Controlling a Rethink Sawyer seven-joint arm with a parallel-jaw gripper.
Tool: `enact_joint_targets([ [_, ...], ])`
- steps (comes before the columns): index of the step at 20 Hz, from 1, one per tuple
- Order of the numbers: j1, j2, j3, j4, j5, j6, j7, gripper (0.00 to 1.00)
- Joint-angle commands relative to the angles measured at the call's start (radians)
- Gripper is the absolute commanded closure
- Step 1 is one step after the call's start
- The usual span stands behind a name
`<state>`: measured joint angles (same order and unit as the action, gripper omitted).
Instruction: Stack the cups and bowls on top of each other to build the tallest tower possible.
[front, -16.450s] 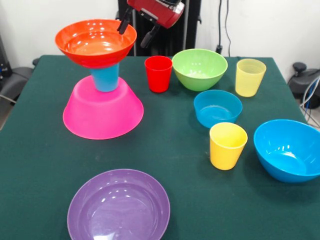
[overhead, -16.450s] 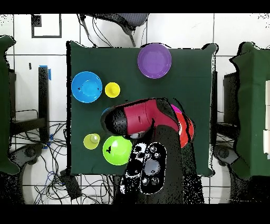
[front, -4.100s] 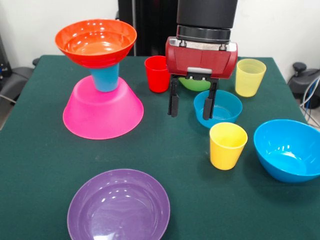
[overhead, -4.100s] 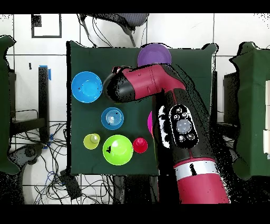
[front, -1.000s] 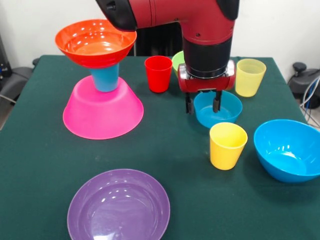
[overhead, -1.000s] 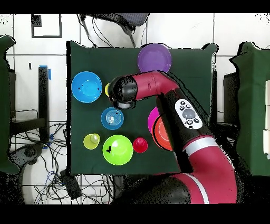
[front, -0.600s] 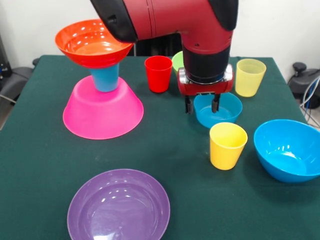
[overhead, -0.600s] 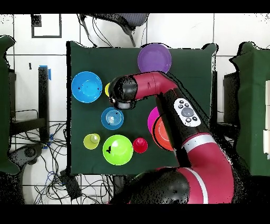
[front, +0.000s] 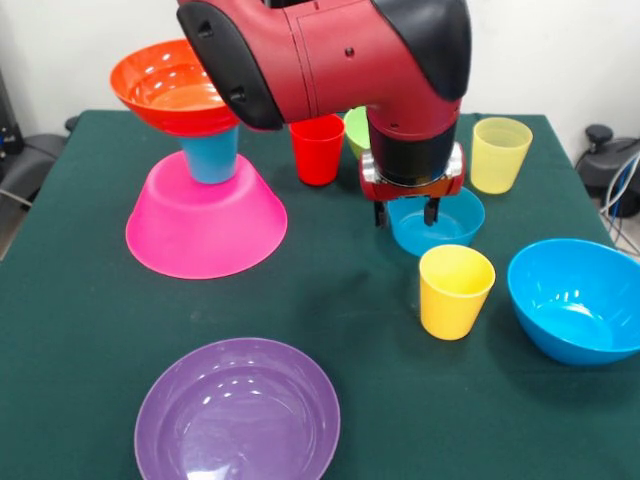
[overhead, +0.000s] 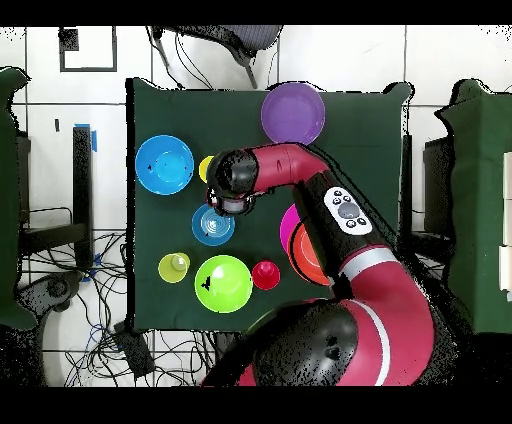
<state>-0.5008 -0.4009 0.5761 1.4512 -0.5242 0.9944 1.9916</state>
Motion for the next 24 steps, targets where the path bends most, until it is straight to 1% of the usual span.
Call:
enact_joint_targets([
  [1, 0.012, 0.039, 0.0, -0.025, -0.054, 0.054, -0.219, 0.0],
  [6, 0.014, 0.036, -0.004, -0.017, -0.064, 0.04, -0.213, 0.0],
  [14, 0.03, 0.041, -0.031, -0.004, -0.1, 0.018, -0.193, 0.0],
  [20, 0.022, 0.032, -0.034, 0.023, -0.107, 0.001, -0.197, 0.0],
  [24, 0.029, 0.049, -0.041, 0.012, -0.121, 0.001, -0.192, 0.0],
])
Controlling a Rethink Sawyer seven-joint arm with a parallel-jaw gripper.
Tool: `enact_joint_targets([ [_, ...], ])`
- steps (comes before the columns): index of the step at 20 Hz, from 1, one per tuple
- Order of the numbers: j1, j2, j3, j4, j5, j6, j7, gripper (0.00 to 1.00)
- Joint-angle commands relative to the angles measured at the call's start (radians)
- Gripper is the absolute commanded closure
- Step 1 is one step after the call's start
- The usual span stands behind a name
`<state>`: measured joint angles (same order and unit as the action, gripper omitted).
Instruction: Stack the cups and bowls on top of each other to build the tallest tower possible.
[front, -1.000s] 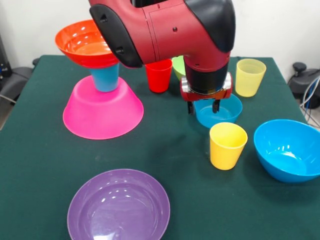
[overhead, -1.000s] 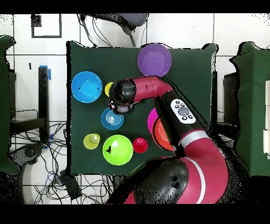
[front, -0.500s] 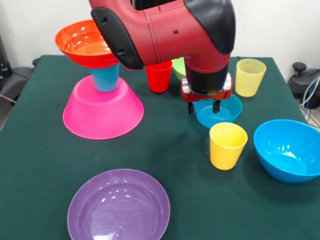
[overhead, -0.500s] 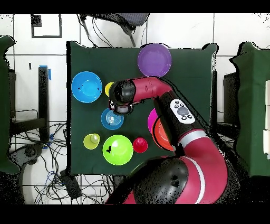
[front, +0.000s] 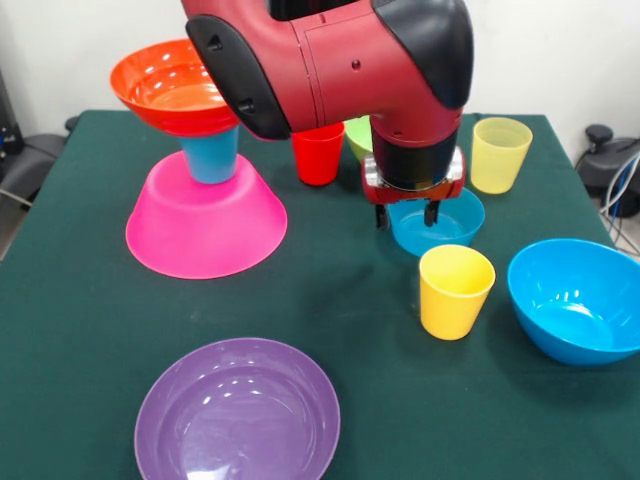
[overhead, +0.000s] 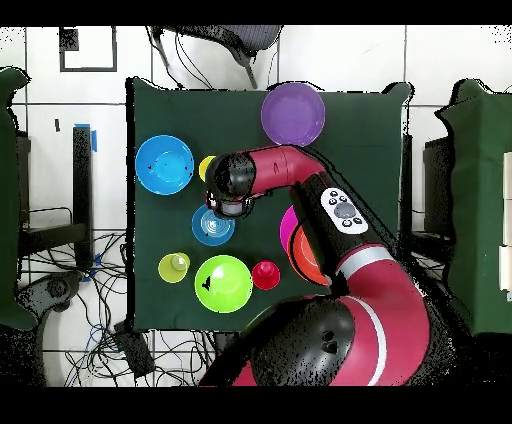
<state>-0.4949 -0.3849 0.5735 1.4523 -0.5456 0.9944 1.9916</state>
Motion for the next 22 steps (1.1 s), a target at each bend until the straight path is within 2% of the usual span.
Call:
enact_joint_targets([
  [1, 0.025, 0.039, -0.039, 0.008, -0.105, -0.003, -0.189, 0.0],
  [7, 0.039, 0.073, -0.06, -0.01, -0.146, -0.006, -0.167, 0.0],
  [13, 0.042, 0.08, -0.073, 0.015, -0.193, -0.048, -0.155, 0.0],
  [22, 0.047, 0.086, -0.074, -0.009, -0.19, -0.038, -0.116, 0.0],
])
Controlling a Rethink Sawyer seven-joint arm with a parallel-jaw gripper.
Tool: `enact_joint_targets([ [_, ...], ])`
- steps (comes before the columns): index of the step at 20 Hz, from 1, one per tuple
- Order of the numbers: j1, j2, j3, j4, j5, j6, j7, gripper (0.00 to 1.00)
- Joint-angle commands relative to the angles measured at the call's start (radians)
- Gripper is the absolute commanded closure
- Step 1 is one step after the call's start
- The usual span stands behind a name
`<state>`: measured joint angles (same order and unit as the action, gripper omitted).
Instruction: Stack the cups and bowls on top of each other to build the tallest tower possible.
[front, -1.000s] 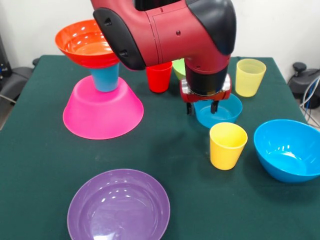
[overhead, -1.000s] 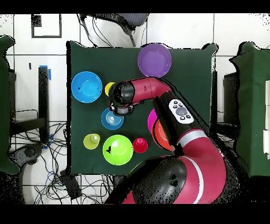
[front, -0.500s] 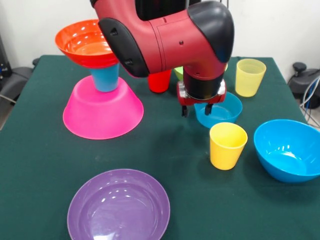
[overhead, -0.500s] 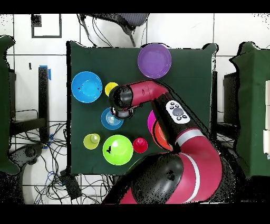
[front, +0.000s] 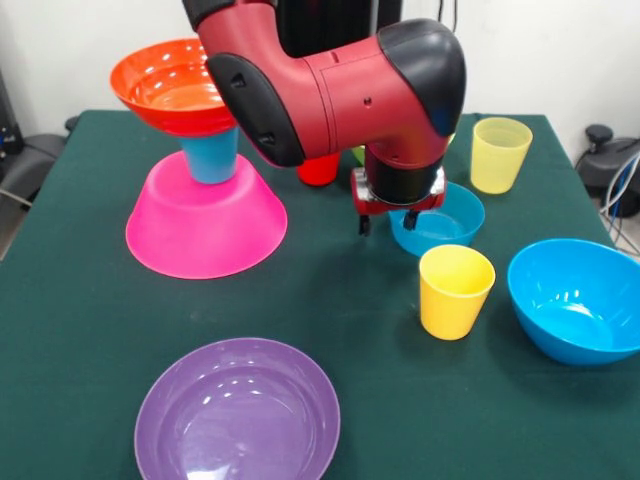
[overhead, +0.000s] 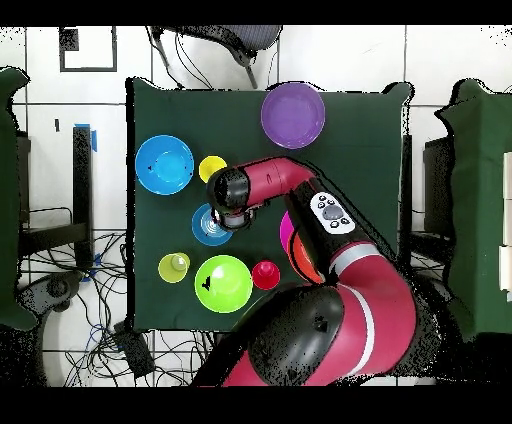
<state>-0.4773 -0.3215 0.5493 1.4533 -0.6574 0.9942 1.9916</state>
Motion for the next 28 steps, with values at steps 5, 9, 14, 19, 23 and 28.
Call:
enact_joint_targets([
  [5, 0.036, 0.024, -0.053, -0.016, -0.083, -0.045, -0.102, 0.0],
  [9, 0.039, 0.021, -0.053, -0.019, -0.085, -0.052, -0.1, 0.0],
  [14, 0.038, 0.014, -0.05, -0.011, -0.09, -0.076, -0.096, 1.0],
  [19, 0.038, -0.006, -0.054, 0.004, -0.098, -0.104, -0.079, 1.0],
  [23, 0.04, -0.017, -0.057, 0.015, -0.093, -0.106, -0.075, 1.0],
  [28, 0.032, -0.056, -0.043, 0.026, -0.09, -0.107, -0.109, 1.0],
])
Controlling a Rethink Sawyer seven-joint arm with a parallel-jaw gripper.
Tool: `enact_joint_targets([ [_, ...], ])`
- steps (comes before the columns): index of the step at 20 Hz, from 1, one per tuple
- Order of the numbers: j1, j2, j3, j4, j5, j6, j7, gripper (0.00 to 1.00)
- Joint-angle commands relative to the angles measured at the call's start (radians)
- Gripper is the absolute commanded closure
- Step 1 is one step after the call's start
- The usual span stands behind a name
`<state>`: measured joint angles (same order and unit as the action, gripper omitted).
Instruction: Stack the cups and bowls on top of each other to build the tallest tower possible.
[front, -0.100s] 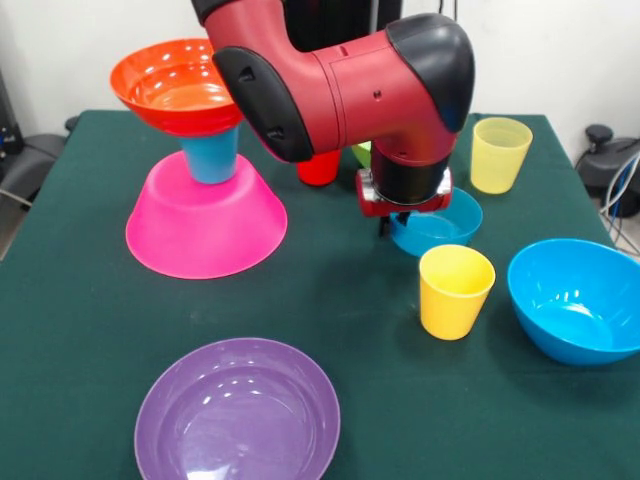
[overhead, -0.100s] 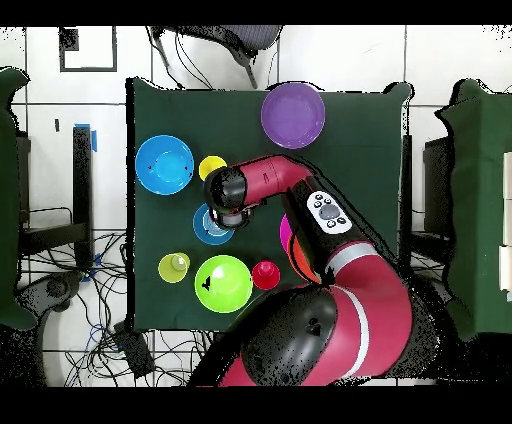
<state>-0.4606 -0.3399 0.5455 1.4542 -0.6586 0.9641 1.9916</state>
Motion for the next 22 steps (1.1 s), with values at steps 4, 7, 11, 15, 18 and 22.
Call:
enact_joint_targets([
  [4, -0.023, -0.136, -0.008, 0.085, -0.054, -0.073, -0.138, 1.0],
  [7, -0.06, -0.201, 0.028, 0.132, -0.014, -0.061, -0.163, 1.0],
  [11, -0.089, -0.234, 0.062, 0.151, 0.018, -0.033, -0.183, 1.0],
  [15, -0.12, -0.274, 0.09, 0.191, 0.049, -0.013, -0.203, 1.0],
  [18, -0.143, -0.305, 0.119, 0.22, 0.075, -0.005, -0.218, 1.0],
  [22, -0.187, -0.362, 0.17, 0.263, 0.129, 0.019, -0.24, 1.0],
])
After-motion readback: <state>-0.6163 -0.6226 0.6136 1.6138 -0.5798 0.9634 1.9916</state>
